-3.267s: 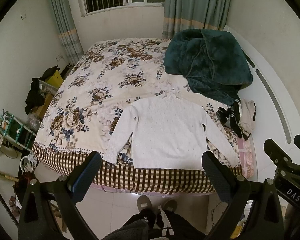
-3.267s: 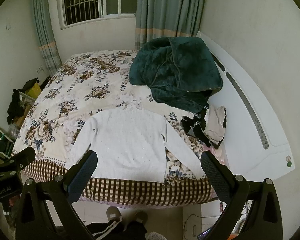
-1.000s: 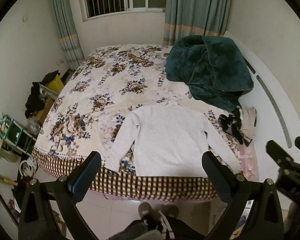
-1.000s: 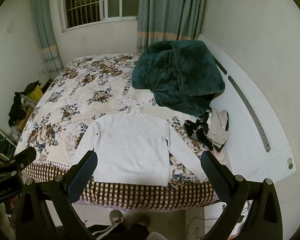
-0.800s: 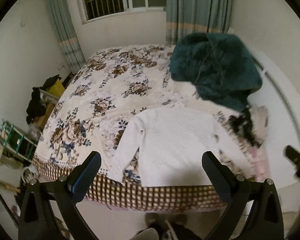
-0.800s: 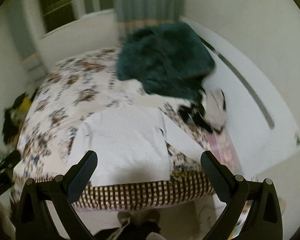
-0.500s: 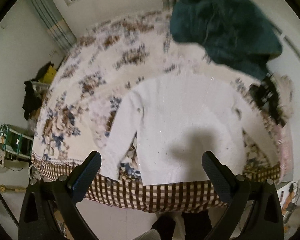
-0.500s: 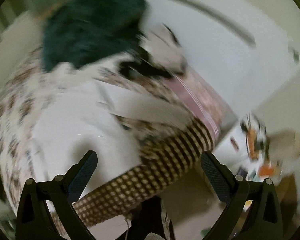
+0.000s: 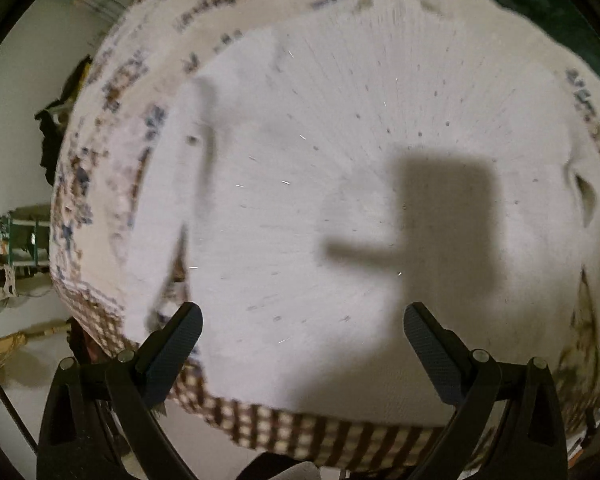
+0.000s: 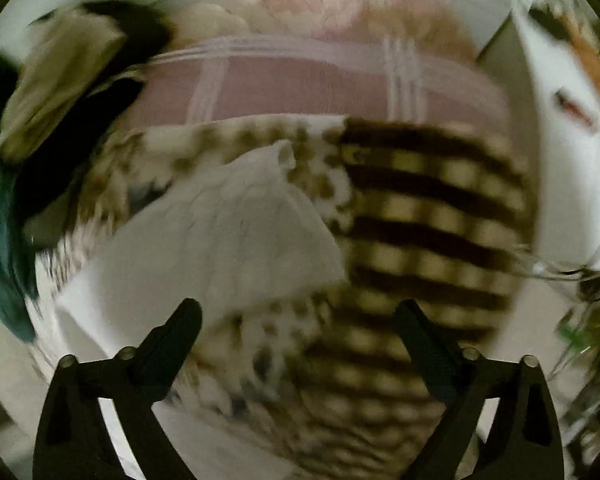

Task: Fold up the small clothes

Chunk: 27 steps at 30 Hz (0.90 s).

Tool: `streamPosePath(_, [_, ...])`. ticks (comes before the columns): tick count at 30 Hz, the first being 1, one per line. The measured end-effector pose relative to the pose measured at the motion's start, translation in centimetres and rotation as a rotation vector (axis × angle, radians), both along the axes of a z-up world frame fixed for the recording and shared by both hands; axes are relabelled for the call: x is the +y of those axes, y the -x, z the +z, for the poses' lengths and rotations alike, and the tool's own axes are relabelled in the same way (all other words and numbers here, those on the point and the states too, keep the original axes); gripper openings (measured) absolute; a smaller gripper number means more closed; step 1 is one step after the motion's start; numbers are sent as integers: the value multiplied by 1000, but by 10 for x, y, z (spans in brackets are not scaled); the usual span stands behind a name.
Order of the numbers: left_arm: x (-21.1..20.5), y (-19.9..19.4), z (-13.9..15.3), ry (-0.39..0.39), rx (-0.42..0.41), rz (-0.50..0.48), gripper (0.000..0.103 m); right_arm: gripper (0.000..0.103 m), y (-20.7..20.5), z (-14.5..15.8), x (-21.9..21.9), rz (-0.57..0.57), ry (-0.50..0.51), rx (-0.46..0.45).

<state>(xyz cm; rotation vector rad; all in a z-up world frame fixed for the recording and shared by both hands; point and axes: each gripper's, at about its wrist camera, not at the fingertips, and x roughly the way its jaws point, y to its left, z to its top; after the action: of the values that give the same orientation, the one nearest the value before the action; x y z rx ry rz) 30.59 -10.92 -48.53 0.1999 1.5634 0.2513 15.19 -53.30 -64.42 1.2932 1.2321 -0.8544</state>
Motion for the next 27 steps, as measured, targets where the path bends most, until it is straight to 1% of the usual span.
streamPosePath(1, [-3,-4,-9,0,10,5,103,85,-1,-14,-5,-37,-13,-20])
streamPosePath(2, [-5,-8,-17,3,17,10,103,76,-2,-25,-10,-72,-21,-44])
streamPosePath(3, [-8,-12,-26,6,19,12,103,69,-2,-31,-13,-106,-18,-63])
streamPosePath(4, [-10,-15,-31,8,17,12,103,48,-2,-32,-14,-127,2,-69])
streamPosePath(5, [-13,-18,-37,11,14,11,103,15,-3,-32,-15,-133,27,-74])
streamPosePath(6, [-16,-22,-42,15,9,8,103,11,-5,-28,-16,-117,51,-79])
streamPosePath(8, [-24,-27,-52,29,7,-7,103,10,-10,-10,-21,-66,133,-81])
streamPosePath(9, [-27,-30,-57,38,1,-19,103,10,-10,4,-29,-42,209,-77])
streamPosePath(11, [-32,-34,-65,52,-20,-46,103,10,-13,18,-42,-28,276,-50])
streamPosePath(12, [-36,-37,-68,58,-29,-60,103,10,-13,16,-51,-27,286,-40])
streamPosePath(13, [-37,-38,-73,60,-37,-74,103,10,-16,8,-60,-15,264,-49])
streamPosePath(15, [-39,-40,-83,67,-45,-97,103,16,-24,-11,-70,3,189,-65])
streamPosePath(16, [-37,-43,-88,70,-43,-104,103,30,-28,-20,-72,7,154,-73])
streamPosePath(17, [-36,-43,-94,72,-40,-110,103,49,-33,-26,-75,12,129,-83])
streamPosePath(18, [-35,-43,-100,78,-35,-115,103,55,-37,-32,-75,7,109,-110])
streamPosePath(19, [-33,-43,-103,85,-34,-117,103,56,-39,-36,-74,-10,104,-133])
streamPosePath(20, [-31,-42,-105,91,-36,-118,103,56,-40,-38,-72,-32,114,-137])
streamPosePath(21, [-29,-41,-107,100,-41,-123,103,50,-39,-39,-70,-64,132,-141])
streamPosePath(22, [-26,-41,-106,107,-44,-125,103,17,-39,-36,-67,-100,162,-150])
streamPosePath(23, [-24,-40,-106,113,-47,-126,103,12,-41,-32,-66,-112,175,-134])
streamPosePath(25, [-13,-38,-101,123,-54,-124,103,12,-49,-13,-61,-110,230,-126])
streamPosePath(27, [-1,-36,-93,135,-64,-112,103,11,-68,13,-48,-44,288,-120])
